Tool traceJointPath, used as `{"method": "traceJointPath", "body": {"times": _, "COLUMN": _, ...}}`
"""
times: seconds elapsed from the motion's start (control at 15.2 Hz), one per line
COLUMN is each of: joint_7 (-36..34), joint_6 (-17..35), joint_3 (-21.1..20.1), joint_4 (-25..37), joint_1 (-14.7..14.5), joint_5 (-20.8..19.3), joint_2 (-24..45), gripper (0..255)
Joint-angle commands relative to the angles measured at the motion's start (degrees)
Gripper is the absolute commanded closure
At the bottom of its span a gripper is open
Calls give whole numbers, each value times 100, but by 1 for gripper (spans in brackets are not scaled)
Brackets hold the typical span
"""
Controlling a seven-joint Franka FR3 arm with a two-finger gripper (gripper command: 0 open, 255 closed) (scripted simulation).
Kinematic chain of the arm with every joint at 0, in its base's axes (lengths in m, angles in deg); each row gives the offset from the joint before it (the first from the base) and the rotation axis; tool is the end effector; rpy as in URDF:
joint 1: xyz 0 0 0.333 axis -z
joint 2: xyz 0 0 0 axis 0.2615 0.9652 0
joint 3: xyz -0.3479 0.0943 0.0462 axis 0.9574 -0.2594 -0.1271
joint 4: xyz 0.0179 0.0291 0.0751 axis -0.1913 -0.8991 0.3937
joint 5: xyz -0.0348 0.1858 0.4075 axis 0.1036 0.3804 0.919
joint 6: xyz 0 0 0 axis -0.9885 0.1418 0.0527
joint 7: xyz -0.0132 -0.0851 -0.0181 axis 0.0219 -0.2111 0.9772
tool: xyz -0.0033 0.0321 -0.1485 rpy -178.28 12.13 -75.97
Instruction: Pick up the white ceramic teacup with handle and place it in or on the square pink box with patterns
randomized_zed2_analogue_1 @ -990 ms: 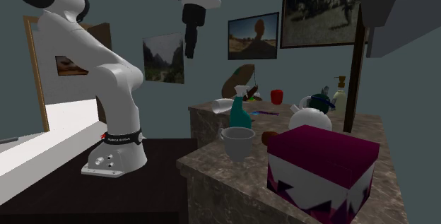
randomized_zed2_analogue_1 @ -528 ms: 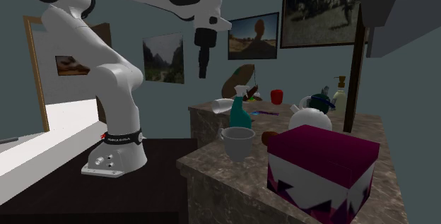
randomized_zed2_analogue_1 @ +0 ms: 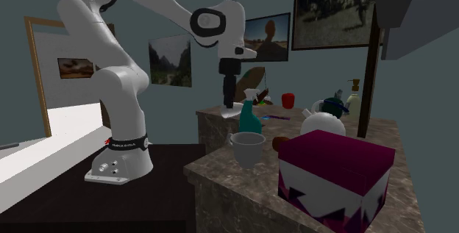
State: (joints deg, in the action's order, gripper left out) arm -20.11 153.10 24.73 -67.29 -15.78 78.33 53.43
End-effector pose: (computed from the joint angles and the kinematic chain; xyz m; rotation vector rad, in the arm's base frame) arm 0.3941 -0.0154 0.3749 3.0449 0.1365 -0.0869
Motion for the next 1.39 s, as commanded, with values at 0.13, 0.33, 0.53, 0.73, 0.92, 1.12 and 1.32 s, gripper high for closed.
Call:
{"method": "traceJointPath", "body": {"times": 0.13, "joint_7": -170, "joint_6": 995, "joint_3": -56, "joint_4": 22, "joint_1": 8, "joint_5": -101, "joint_2": 870, "gripper": 0}}
{"method": "traceJointPath", "body": {"times": 0.33, "joint_7": -304, "joint_6": 1678, "joint_3": -85, "joint_4": 139, "joint_1": 42, "joint_5": -229, "joint_2": 1572, "gripper": 0}}
{"method": "traceJointPath", "body": {"times": 0.53, "joint_7": -385, "joint_6": 2052, "joint_3": -93, "joint_4": 195, "joint_1": 67, "joint_5": -318, "joint_2": 1961, "gripper": 0}}
{"method": "traceJointPath", "body": {"times": 0.73, "joint_7": -422, "joint_6": 2321, "joint_3": -79, "joint_4": 130, "joint_1": 93, "joint_5": -377, "joint_2": 2164, "gripper": 0}}
{"method": "traceJointPath", "body": {"times": 0.92, "joint_7": -475, "joint_6": 2641, "joint_3": -62, "joint_4": 69, "joint_1": 126, "joint_5": -458, "joint_2": 2423, "gripper": 0}}
{"method": "traceJointPath", "body": {"times": 1.12, "joint_7": -475, "joint_6": 2641, "joint_3": -62, "joint_4": 69, "joint_1": 126, "joint_5": -458, "joint_2": 2423, "gripper": 0}}
{"method": "traceJointPath", "body": {"times": 1.32, "joint_7": -475, "joint_6": 2641, "joint_3": -62, "joint_4": 69, "joint_1": 126, "joint_5": -458, "joint_2": 2423, "gripper": 0}}
